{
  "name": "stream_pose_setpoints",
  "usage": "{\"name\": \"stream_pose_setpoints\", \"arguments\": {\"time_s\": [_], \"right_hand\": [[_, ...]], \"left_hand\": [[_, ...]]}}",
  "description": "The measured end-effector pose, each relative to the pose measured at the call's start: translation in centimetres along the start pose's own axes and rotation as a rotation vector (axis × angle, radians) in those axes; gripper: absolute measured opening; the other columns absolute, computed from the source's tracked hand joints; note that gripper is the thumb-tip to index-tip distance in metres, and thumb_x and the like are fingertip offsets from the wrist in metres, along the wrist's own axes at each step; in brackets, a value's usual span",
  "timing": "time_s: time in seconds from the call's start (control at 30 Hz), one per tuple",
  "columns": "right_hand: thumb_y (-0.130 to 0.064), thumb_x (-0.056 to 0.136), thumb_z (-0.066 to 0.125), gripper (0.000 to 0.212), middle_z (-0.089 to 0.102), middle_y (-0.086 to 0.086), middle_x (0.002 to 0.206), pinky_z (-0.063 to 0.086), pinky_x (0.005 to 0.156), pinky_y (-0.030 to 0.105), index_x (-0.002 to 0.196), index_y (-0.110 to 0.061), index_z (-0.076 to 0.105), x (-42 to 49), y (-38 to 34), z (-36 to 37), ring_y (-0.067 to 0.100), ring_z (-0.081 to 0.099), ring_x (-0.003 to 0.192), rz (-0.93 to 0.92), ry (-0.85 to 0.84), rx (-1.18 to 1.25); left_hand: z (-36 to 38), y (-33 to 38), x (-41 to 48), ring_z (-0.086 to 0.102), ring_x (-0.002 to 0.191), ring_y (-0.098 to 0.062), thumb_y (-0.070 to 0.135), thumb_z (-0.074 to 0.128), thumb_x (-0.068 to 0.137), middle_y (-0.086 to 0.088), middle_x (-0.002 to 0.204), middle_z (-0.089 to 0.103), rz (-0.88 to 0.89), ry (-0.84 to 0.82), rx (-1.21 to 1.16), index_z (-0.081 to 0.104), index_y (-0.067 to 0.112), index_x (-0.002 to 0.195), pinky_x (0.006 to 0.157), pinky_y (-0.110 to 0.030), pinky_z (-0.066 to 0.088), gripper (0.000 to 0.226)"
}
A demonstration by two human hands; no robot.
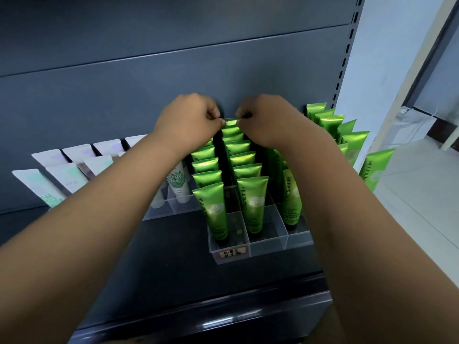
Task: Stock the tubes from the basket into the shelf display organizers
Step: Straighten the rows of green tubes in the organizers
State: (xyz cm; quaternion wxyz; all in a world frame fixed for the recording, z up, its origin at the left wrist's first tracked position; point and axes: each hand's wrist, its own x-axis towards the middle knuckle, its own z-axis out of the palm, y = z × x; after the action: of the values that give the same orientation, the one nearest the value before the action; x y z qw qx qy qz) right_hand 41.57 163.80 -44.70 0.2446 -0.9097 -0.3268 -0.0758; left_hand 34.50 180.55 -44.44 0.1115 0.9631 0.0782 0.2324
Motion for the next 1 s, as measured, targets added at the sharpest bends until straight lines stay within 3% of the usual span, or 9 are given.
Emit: {"name": "stream_pose_setpoints", "arguments": {"time_s": [0.13,0.23,0.33,0.53,0.63,0.8,1.0], "right_hand": [[-0.024,0.091,0.053,0.022,0.071,0.008,0.105,0.054,0.089,0.039,0.101,-0.018,0.072,-0.8,-0.1,-0.5,0.031,0.064,0.102,-0.016,0.004,-0.031],[-0.04,0.092,0.048,0.029,0.07,0.009,0.103,0.053,0.087,0.04,0.095,-0.017,0.066,-1.1,-0.5,-1.2,0.033,0.063,0.101,-0.022,0.032,-0.02],[-0.052,0.089,0.04,0.038,0.066,0.011,0.097,0.052,0.084,0.043,0.086,-0.018,0.057,-2.8,-0.8,-1.2,0.035,0.06,0.097,-0.044,0.115,0.028],[-0.054,0.093,0.036,0.05,0.065,0.012,0.109,0.051,0.087,0.044,0.106,-0.015,0.066,-7.0,1.0,-2.3,0.033,0.059,0.105,-0.033,0.181,0.092],[-0.047,0.1,0.042,0.04,0.064,0.013,0.11,0.049,0.086,0.042,0.105,-0.014,0.063,-8.3,2.1,-3.8,0.034,0.057,0.104,-0.018,0.205,0.078],[-0.036,0.102,0.049,0.034,0.064,0.01,0.123,0.048,0.095,0.041,0.122,-0.015,0.066,-11.7,3.8,-5.8,0.03,0.057,0.114,-0.061,0.213,0.084],[-0.025,0.094,0.057,0.023,0.069,-0.002,0.117,0.044,0.086,0.027,0.107,-0.022,0.076,-14.3,5.3,-7.3,0.019,0.061,0.108,-0.119,0.236,0.023]], "left_hand": [[-0.5,0.7,-0.6,0.068,0.096,-0.025,0.04,0.07,0.085,0.003,0.092,0.075,-0.041,-0.036,0.006,0.075,0.028,0.09,0.084,-0.041,0.057,0.014],[-1.3,2.2,-1.1,0.066,0.097,-0.032,0.048,0.061,0.092,-0.004,0.094,0.075,-0.035,0.017,0.047,0.074,0.023,0.096,0.081,-0.041,0.055,0.028],[-2.1,3.9,-2.7,0.062,0.109,-0.037,0.06,0.046,0.093,-0.009,0.112,0.072,0.008,0.029,0.18,0.07,0.022,0.11,0.09,-0.043,0.051,0.048],[-1.5,5.9,-7.4,0.06,0.111,-0.037,0.056,0.047,0.099,-0.012,0.117,0.069,-0.069,0.102,0.119,0.068,0.016,0.113,0.096,-0.044,0.047,0.047],[-1.3,7.1,-9.0,0.059,0.113,-0.036,0.053,0.048,0.1,-0.012,0.117,0.07,-0.067,0.146,0.076,0.068,0.016,0.114,0.1,-0.046,0.046,0.044],[-1.3,9.2,-11.0,0.058,0.111,-0.033,0.047,0.05,0.098,-0.007,0.112,0.072,0.022,0.261,-0.069,0.072,0.017,0.116,0.096,-0.042,0.047,0.041],[0.7,10.6,-12.7,0.062,0.107,-0.031,0.046,0.055,0.092,-0.003,0.106,0.075,0.122,0.246,-0.05,0.076,0.017,0.109,0.1,-0.045,0.046,0.039]]}}
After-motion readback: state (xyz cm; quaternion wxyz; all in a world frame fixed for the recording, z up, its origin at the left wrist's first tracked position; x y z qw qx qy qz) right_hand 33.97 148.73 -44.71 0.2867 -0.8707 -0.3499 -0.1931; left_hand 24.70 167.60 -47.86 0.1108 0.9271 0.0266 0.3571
